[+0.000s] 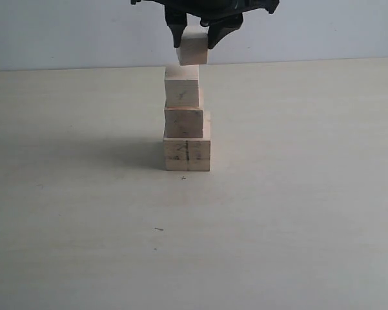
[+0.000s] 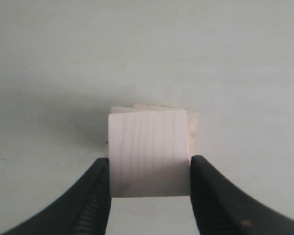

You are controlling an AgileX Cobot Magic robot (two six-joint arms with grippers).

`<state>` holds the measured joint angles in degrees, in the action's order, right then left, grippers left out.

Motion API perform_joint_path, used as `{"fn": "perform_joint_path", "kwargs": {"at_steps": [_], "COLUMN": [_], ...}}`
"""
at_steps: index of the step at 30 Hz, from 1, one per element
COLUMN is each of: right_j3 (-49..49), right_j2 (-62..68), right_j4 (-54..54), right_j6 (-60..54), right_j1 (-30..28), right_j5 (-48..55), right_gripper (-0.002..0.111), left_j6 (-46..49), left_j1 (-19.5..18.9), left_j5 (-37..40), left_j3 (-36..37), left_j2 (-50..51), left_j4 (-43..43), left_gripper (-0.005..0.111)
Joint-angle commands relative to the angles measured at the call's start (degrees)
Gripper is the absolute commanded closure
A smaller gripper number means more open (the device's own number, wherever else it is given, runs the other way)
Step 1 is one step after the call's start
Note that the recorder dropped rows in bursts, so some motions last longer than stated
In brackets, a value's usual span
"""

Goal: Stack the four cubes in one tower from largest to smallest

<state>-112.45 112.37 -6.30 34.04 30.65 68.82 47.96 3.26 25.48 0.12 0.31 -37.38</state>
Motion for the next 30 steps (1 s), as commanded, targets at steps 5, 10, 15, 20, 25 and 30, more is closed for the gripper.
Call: {"fn": "perform_joint_path", "kwargs": {"at_steps": [5,10,15,20,25,30], "right_j3": [0.06,0.06,0.06,0.06,0.06,0.06], "right_j2": [0.22,1.68,1.94,1.94,2.32,2.81], "right_j4": [0.28,1.62,1.52,1.26,1.36,1.23], "right_j6": [4.13,4.19,4.19,4.19,4.19,4.85], "right_j1": [0.03,0.03,0.03,0.03,0.03,0.03], "right_j5": [-3.35,-3.49,-2.75,-2.56,-2.57,-2.5], "right_gripper": [0.084,0.084,0.084,0.084,0.084,0.084], "left_j6": [-0.11,-0.11,-0.11,-0.11,-0.11,-0.11], "left_j1": [0.38,0.38,0.38,0.38,0.38,0.38], "left_j5": [-0.11,-0.11,-0.11,-0.11,-0.11,-0.11], "left_j3": [-0.12,-0.12,-0.12,-0.12,-0.12,-0.12], "left_j2": [-0.31,-0.31,-0.31,-0.31,-0.31,-0.31], "left_j4": [0.02,0.02,0.02,0.02,0.02,0.02], "left_gripper": [0.107,0.107,0.107,0.107,0.107,0.107]}}
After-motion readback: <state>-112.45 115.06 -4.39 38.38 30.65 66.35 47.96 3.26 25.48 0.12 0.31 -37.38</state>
